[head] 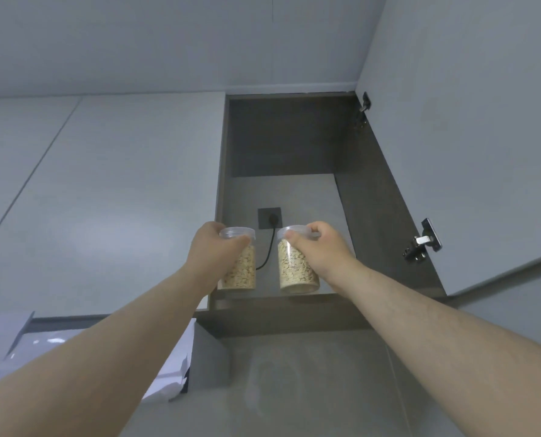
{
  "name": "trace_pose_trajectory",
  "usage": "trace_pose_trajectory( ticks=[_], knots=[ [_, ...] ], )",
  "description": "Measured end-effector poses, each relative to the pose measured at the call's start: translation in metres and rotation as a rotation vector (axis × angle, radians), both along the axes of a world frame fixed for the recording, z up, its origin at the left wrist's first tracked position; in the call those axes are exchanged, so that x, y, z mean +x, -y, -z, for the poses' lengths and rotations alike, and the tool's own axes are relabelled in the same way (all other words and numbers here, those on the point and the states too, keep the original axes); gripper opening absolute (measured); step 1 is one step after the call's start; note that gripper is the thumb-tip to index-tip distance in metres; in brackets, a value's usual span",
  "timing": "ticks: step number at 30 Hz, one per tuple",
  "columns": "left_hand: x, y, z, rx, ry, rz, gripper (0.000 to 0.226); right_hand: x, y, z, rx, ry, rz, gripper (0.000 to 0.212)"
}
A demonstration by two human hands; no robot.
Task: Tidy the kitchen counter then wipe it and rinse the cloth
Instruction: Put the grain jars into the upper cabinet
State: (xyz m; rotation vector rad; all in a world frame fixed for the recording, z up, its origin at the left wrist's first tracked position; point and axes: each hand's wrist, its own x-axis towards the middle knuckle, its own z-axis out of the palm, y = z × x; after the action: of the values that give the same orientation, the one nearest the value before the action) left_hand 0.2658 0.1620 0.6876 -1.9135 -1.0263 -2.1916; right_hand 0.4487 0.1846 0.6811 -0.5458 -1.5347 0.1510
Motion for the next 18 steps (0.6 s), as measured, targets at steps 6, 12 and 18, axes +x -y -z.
trace_pose_trajectory(
  ticks=[6, 12, 18],
  knots=[
    [0.011, -0.024, -0.007, -0.011, -0.013, -0.082, 0.022, -0.002, -0.03, -0.009, -0.003, 0.087, 0.023, 0.036],
    [0.017, -0.052, -0.002, -0.113, -0.076, -0.191, 0.044, -0.002, -0.052, -0.006, -0.063, 0.202, 0.002, 0.03],
    [0.018, -0.066, 0.003, -0.106, -0.181, -0.264, 0.042, 0.008, -0.056, -0.008, -0.264, 0.293, -0.223, 0.068]
  ],
)
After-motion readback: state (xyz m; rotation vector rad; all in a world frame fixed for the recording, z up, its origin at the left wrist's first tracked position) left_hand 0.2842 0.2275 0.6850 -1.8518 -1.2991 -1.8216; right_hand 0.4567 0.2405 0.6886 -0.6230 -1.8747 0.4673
